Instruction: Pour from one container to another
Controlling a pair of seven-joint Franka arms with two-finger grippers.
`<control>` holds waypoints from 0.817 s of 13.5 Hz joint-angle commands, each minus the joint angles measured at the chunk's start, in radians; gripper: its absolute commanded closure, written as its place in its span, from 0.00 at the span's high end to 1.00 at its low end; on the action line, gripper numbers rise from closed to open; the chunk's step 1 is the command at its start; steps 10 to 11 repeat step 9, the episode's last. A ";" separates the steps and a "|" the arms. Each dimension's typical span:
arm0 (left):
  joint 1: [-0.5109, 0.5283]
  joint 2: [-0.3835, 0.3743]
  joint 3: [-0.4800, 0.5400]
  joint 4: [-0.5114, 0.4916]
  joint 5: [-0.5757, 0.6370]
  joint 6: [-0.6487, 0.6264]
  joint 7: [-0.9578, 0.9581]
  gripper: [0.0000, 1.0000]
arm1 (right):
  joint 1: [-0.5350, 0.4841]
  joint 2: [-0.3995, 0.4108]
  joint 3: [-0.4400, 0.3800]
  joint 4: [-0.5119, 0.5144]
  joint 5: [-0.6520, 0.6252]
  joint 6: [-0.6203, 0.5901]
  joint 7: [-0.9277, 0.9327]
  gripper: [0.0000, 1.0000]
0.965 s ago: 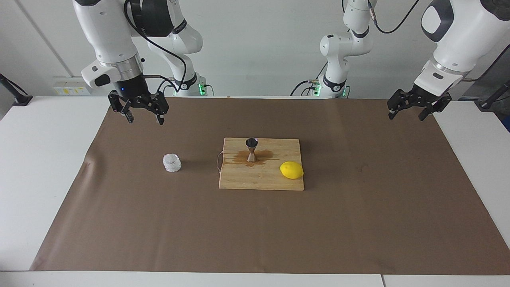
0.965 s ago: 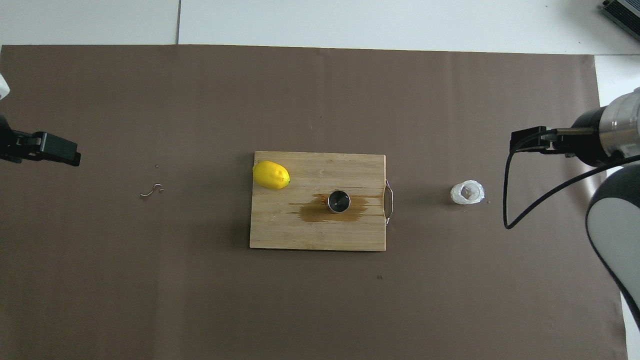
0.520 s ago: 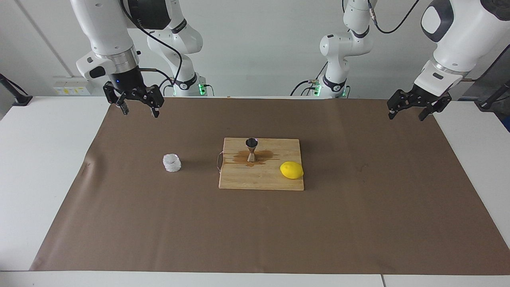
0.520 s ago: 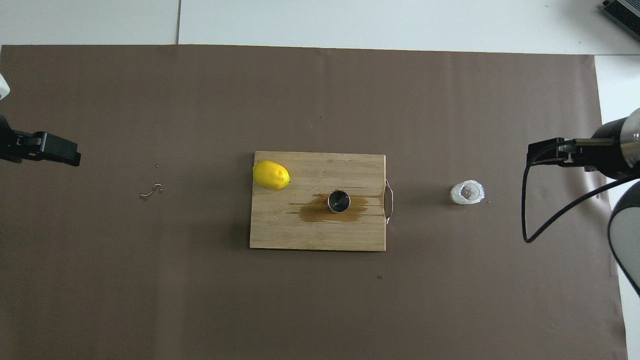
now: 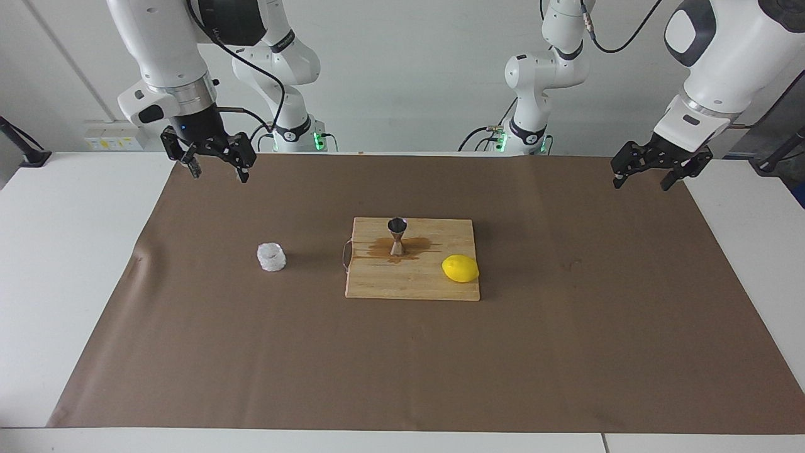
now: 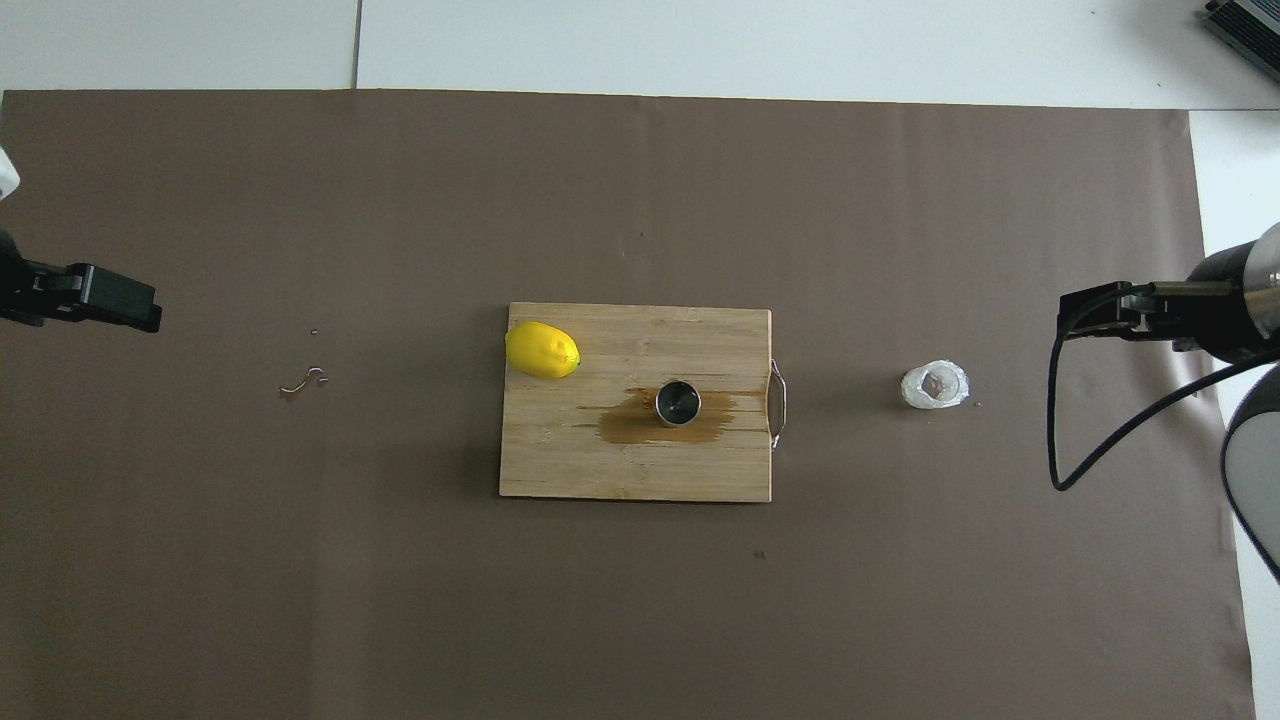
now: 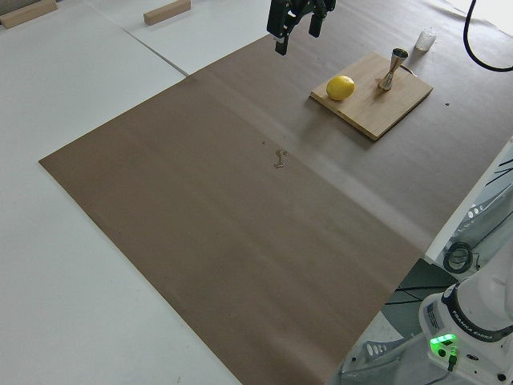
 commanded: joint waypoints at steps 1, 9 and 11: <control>-0.006 -0.001 0.004 -0.001 0.011 -0.012 0.002 1.00 | -0.009 -0.034 0.003 -0.045 -0.004 -0.012 -0.037 1.00; -0.006 -0.001 0.004 -0.001 0.011 -0.012 0.002 1.00 | -0.007 -0.054 0.001 -0.077 0.016 -0.021 -0.082 1.00; -0.006 -0.001 0.004 -0.001 0.011 -0.012 0.002 1.00 | -0.007 -0.054 0.001 -0.077 0.016 -0.021 -0.082 1.00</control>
